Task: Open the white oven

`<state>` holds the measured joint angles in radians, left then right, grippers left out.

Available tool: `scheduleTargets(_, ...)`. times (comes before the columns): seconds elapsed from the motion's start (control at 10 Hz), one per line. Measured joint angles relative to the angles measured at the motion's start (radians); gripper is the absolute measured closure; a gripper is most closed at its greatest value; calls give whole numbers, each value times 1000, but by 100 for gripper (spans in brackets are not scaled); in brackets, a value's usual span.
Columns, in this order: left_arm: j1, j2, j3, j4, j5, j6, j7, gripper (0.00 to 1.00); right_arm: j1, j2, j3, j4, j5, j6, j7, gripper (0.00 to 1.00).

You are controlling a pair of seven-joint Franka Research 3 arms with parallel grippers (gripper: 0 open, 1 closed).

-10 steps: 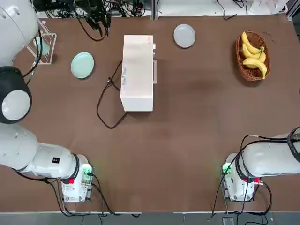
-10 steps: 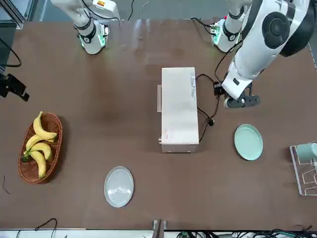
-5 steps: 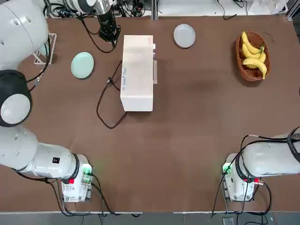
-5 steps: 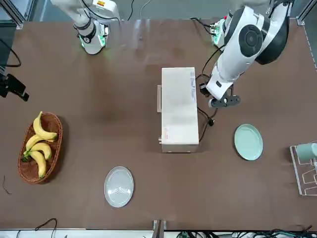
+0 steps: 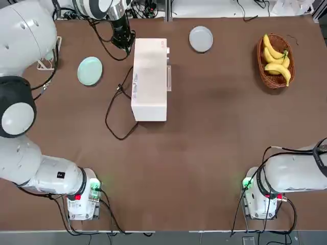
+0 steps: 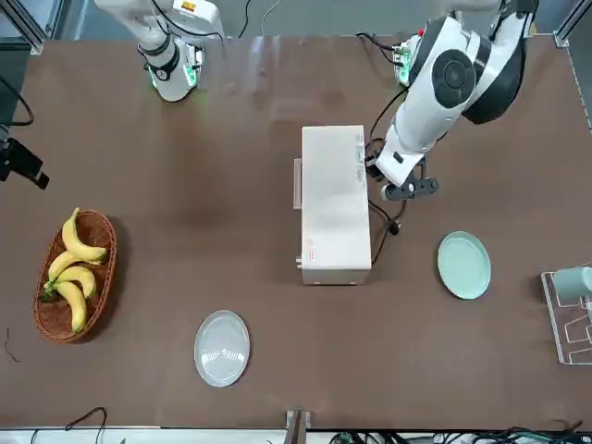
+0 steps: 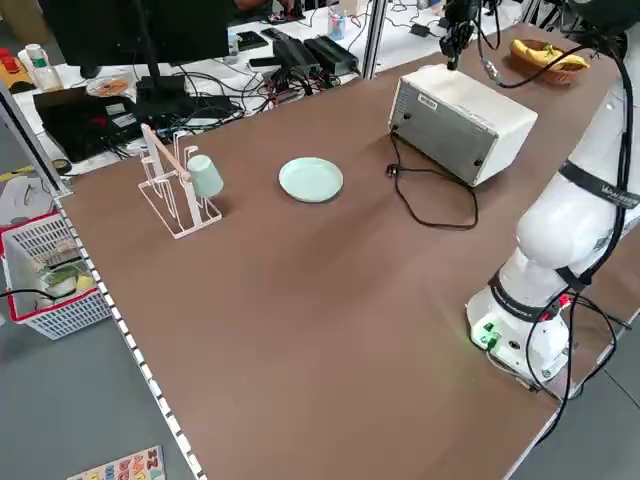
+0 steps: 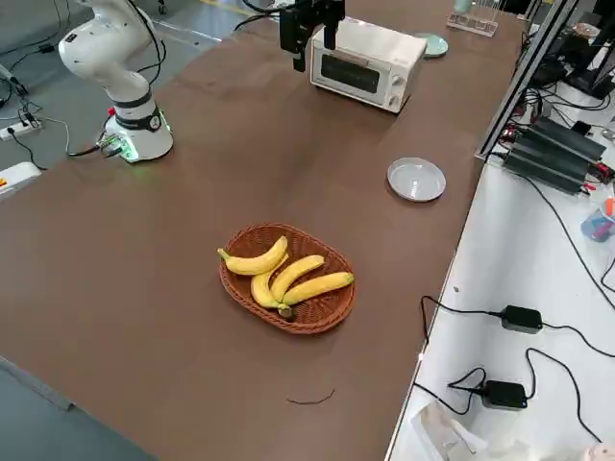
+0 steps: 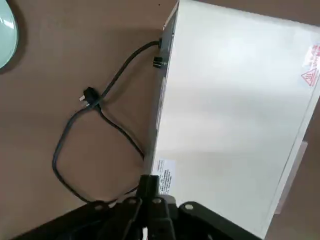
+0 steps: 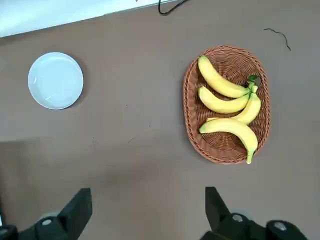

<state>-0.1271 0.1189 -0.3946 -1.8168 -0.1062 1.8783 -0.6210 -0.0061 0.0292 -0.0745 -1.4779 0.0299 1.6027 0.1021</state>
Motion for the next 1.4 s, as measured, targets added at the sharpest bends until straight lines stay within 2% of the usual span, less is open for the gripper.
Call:
scheduleTargets(0.5, -8, 43, -19, -10, 0, 48, 0, 99, 15, 0, 23, 10, 3, -89, -10, 0)
scheduleTargets(0.7, -22, 59, -21, -47, 0, 134, 0, 99, 64, 0, 36, 11, 7, -96, -10, 0)
scheduleTargets(0.9, -50, 79, -21, -71, 0, 175, -4, 99, 133, 2, 42, -4, 18, -99, -10, 0)
scheduleTargets(1.0, -56, 91, -21, -74, 0, 178, -7, 99, 162, 7, 45, -23, 52, -95, -10, 0)
scheduleTargets(1.2, -56, 107, -20, -75, 0, 181, -7, 99, 190, 18, 46, -110, 169, -20, -11, 1)
scheduleTargets(1.4, -56, 116, -19, -75, 4, 193, -12, 99, 209, 35, 46, -200, 286, 71, -14, 11)
